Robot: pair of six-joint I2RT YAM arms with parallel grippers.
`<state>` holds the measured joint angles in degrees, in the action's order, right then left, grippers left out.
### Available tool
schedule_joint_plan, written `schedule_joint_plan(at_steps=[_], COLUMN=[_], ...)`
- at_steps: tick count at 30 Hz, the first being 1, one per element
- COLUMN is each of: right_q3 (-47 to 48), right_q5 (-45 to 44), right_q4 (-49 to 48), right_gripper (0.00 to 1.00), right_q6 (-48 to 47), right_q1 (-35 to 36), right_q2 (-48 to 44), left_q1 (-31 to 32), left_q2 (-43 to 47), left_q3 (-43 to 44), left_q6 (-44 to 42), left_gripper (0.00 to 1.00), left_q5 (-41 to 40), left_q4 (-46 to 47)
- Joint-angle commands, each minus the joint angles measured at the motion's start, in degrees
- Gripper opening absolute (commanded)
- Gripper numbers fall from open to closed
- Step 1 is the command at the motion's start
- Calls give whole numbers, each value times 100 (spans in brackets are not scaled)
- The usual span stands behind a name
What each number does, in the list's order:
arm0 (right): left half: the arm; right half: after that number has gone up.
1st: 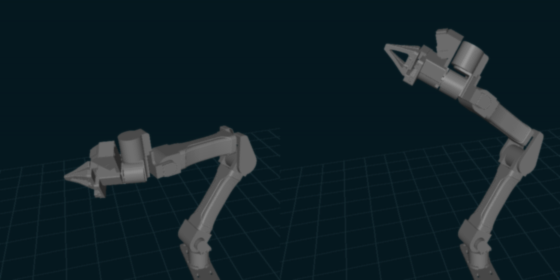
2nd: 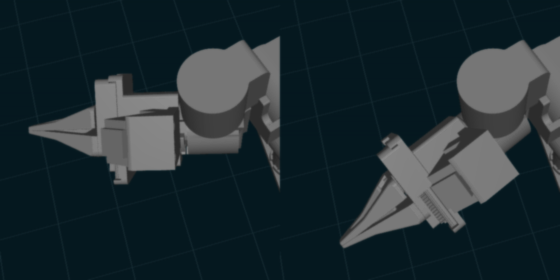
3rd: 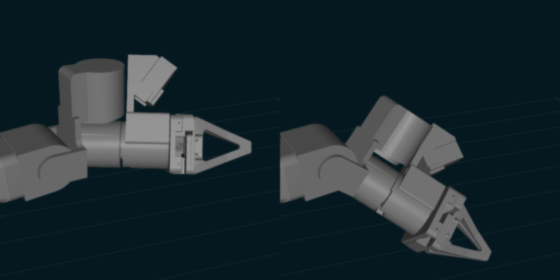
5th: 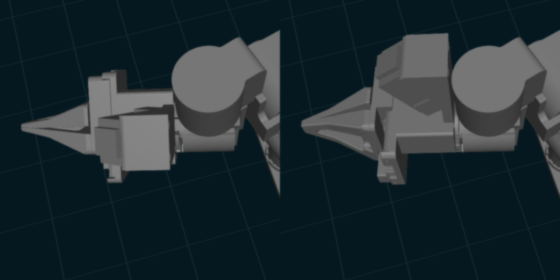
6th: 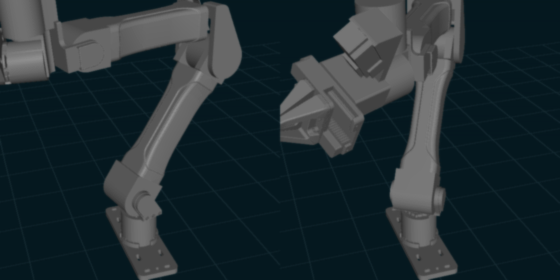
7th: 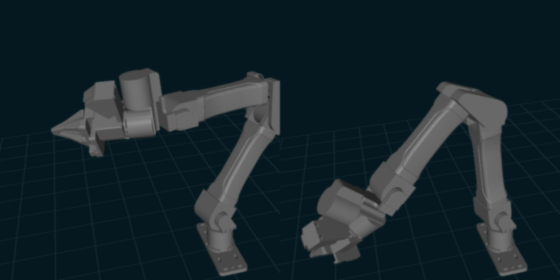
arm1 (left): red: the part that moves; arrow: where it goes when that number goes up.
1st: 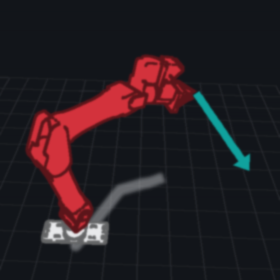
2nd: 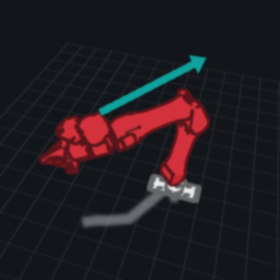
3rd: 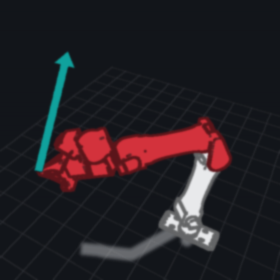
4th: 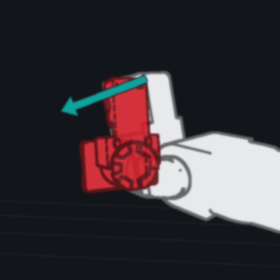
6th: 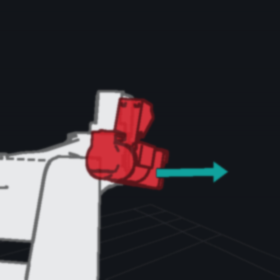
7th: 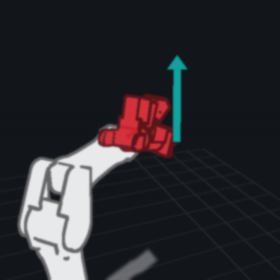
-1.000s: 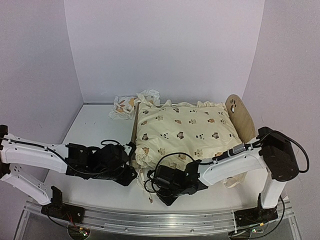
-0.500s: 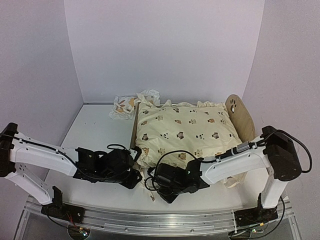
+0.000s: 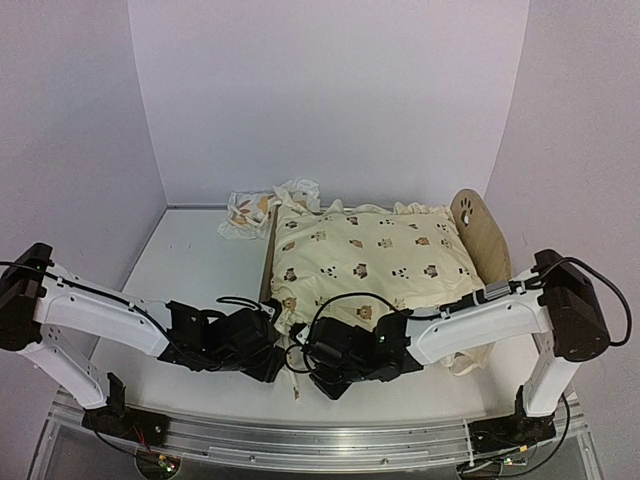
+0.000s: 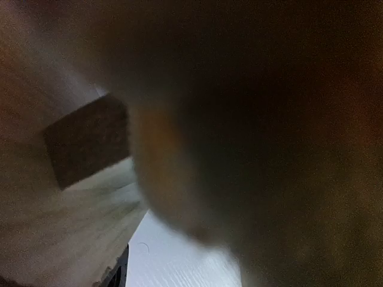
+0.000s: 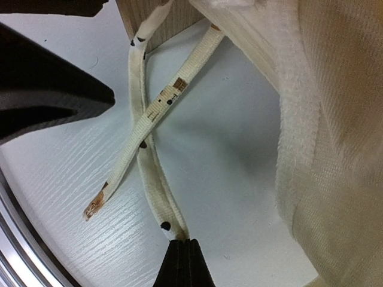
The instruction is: Set up the pet bed
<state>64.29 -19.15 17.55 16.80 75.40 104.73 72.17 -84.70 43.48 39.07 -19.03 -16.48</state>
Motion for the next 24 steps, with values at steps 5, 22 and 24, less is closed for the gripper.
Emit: schedule_joint_plan(at_steps=[5,22,24], right_q3=[80,311,347], right_q5=[214,-81,-105], right_q4=[-132,-221,-226], right_gripper=[0,0,0], right_q6=[-9,-57,-108], right_q1=[18,26,23], right_q2=[-481,-824,-861], left_q1=[163,165,163], left_q2=[867,1226,1152], left_q3=[-12,129,111], left_q6=[-82,-267,-277], left_gripper=[73,47,45], left_q5=[-41,-218,-226], left_q4=[0,343,472])
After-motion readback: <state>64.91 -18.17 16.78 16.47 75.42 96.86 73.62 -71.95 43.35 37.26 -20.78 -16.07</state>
